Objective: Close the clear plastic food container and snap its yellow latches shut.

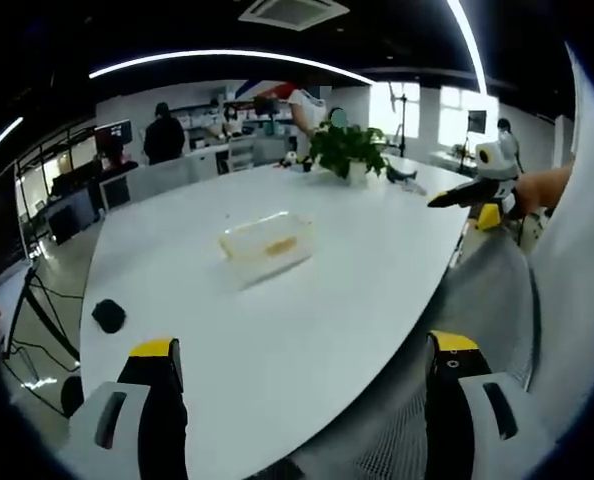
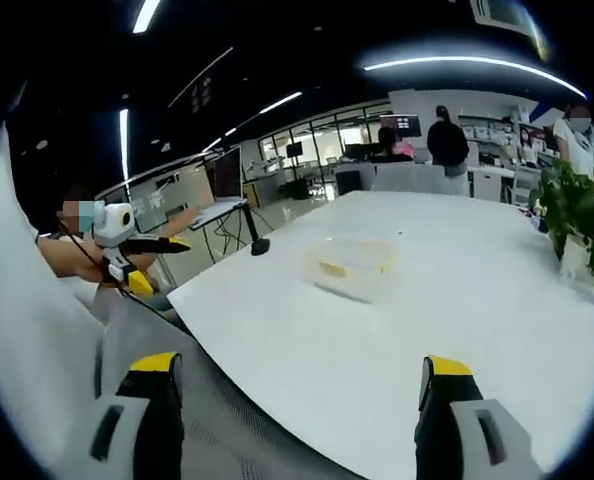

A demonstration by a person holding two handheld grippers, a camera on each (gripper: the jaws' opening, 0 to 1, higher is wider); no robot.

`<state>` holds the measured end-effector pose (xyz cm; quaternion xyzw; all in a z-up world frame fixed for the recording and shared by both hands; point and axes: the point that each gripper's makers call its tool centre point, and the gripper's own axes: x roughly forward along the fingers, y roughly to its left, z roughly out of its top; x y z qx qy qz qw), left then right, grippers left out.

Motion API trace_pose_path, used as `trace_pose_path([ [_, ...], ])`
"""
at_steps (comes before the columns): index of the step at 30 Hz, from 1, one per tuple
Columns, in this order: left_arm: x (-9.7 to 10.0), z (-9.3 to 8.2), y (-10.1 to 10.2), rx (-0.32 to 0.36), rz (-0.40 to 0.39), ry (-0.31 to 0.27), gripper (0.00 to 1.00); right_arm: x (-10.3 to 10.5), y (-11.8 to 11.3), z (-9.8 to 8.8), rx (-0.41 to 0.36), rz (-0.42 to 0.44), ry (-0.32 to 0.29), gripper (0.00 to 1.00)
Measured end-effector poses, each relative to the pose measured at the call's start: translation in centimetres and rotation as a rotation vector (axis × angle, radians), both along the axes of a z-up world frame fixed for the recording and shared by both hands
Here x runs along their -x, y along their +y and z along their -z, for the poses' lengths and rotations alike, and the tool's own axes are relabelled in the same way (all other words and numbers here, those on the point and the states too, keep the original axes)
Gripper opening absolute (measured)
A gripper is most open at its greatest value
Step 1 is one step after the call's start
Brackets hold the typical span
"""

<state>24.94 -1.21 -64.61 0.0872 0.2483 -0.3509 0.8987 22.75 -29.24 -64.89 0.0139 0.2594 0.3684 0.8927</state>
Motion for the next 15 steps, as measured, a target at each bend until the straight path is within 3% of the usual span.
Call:
trace_pose_path([
  [15,0.18,0.40,-0.25,0.001,-0.004,0.013,0.99,0.04,-0.09,-0.03,-0.013,0.012,-0.011,0.99],
])
